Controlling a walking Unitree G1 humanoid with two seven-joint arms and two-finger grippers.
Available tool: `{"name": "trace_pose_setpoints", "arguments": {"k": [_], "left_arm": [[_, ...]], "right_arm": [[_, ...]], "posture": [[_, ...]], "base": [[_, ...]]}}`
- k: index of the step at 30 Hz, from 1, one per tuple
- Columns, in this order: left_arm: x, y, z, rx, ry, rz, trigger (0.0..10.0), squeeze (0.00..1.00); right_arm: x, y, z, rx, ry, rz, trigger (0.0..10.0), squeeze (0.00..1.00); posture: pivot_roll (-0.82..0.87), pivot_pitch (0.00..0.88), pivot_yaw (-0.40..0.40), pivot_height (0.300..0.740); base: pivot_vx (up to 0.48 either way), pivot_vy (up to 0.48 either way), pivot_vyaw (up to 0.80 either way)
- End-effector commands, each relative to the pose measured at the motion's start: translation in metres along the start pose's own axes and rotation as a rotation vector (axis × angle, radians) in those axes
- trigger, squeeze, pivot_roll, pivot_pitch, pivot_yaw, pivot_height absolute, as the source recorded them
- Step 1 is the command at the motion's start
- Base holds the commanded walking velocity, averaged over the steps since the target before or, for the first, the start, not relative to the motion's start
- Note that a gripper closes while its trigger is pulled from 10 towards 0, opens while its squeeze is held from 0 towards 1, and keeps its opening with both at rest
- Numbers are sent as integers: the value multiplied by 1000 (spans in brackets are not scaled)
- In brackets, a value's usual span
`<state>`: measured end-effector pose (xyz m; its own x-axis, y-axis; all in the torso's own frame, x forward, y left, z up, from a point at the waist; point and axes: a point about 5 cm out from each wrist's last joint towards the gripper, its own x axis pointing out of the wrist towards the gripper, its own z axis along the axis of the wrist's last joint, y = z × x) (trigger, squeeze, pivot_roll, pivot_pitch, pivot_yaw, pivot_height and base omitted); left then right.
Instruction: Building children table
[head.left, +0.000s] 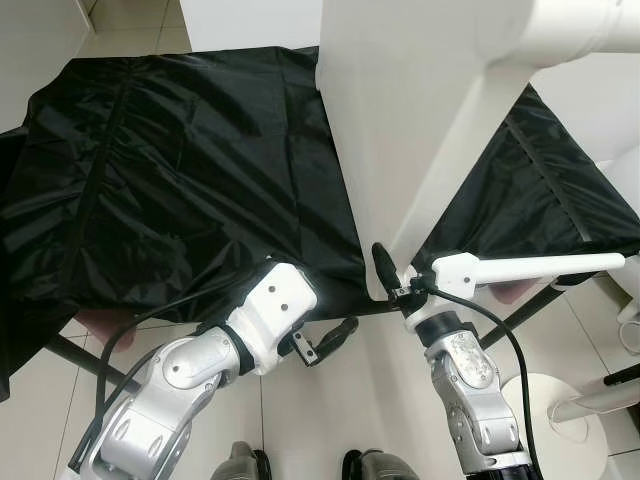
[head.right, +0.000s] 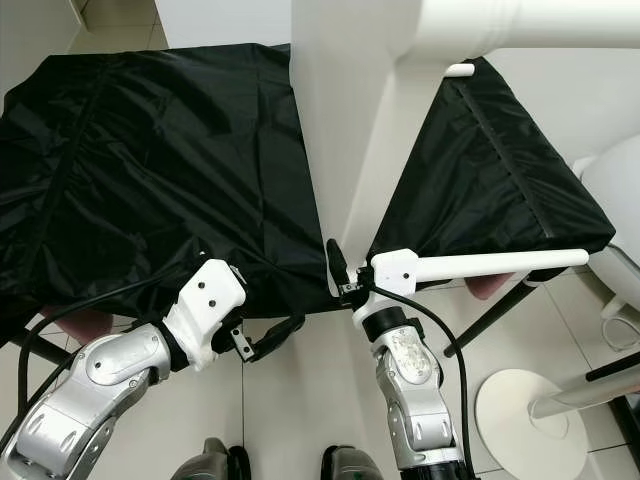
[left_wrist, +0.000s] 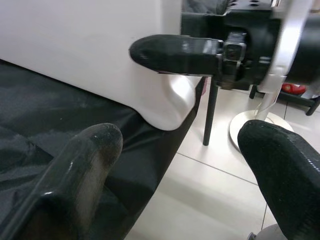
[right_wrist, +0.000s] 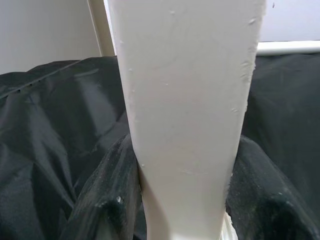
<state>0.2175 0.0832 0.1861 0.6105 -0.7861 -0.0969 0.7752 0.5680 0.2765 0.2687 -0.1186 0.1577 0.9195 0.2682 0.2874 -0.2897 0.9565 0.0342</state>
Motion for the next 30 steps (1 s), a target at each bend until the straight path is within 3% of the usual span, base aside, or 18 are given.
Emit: {"name": "trace_pose_setpoints", "arguments": {"k": [1, 14, 17, 28, 29, 30], "left_arm": [[-2, -1, 0, -2, -1, 11, 10000, 0], [-2, 0, 1, -3, 1, 20, 10000, 0], [-2, 0, 1, -3, -3, 28, 10000, 0], [-1, 1, 2, -11, -4, 42, 10000, 0], [-1, 0, 2, -11, -5, 45, 10000, 0], [-1, 0, 2, -14, -4, 48, 10000, 0]], "right_arm": [[11, 6, 15, 40, -76, 0, 0, 0], [42, 9, 28, 68, -150, -6, 0, 0], [60, 13, 35, 68, -179, 4, 0, 0], [89, 23, 30, 44, -151, 12, 0, 0], [90, 25, 24, 37, -135, 19, 1725, 0], [90, 27, 18, 35, -112, 19, 1843, 0]], "posture": [[-51, 132, -6, 740], [-40, 131, -4, 740], [-41, 130, -3, 740], [-30, 132, -3, 740], [-28, 133, -4, 740], [-28, 133, -4, 740]], "base": [[0, 0, 0], [0, 0, 0], [0, 0, 0], [0, 0, 0], [0, 0, 0], [0, 0, 0]]}}
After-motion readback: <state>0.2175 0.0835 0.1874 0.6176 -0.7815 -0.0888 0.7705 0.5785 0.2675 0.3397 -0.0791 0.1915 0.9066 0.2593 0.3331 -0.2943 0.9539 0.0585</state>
